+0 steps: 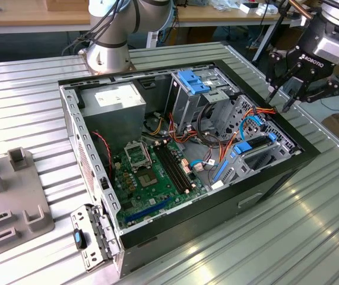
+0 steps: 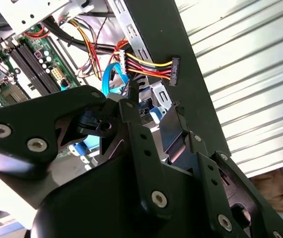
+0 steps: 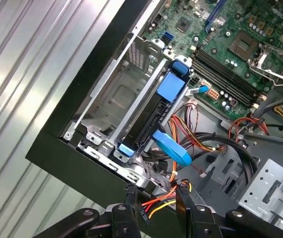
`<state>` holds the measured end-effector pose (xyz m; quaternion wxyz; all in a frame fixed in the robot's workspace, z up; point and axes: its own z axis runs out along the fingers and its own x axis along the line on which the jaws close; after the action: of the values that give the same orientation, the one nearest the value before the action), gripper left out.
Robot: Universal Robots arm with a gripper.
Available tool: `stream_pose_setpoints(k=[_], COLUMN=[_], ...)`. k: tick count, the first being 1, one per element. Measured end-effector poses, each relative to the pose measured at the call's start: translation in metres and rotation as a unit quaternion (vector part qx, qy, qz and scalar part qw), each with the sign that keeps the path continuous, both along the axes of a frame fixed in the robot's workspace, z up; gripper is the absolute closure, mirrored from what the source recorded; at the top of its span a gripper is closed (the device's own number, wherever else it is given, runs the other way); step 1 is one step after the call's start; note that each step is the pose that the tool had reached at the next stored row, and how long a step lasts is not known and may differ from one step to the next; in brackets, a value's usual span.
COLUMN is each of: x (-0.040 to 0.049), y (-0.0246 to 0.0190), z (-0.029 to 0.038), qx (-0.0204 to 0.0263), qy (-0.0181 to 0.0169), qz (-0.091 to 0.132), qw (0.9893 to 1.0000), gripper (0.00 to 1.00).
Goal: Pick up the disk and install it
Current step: 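Insert the first disk wire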
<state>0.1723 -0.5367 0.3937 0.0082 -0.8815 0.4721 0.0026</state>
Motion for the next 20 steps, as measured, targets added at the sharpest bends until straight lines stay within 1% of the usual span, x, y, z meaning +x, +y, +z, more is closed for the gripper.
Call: stream_pose_setpoints(k=[1, 2, 4, 10, 13, 15, 16, 17, 20], x=[0.0, 0.0, 0.0, 0.0, 0.0, 0.0002, 0.0005, 0.0007, 0.0012], y=[0.0, 0.0, 0.0, 0.0, 0.0, 0.0002, 0.0004, 0.0005, 0.0005], z=[0.0, 0.0, 0.0, 0.0, 0.0, 0.0, 0.0, 0.0, 0.0], qx=[0.0, 0.0, 0.0, 0.0, 0.0, 0.0, 0.0, 0.0, 0.0], qy=[0.0, 0.0, 0.0, 0.0, 0.0, 0.0, 0.0, 0.0, 0.0], qz=[0.005, 0.016, 0.031, 0.033, 0.041, 0.055, 0.068, 0.073, 0.077], qw=[1.0, 0.9999, 0.9995, 0.9995, 0.9992, 0.9985, 0.9977, 0.9973, 0.9971], gripper=[0.56, 0.56, 0.56, 0.56, 0.56, 0.56, 0.56, 0.56, 0.56])
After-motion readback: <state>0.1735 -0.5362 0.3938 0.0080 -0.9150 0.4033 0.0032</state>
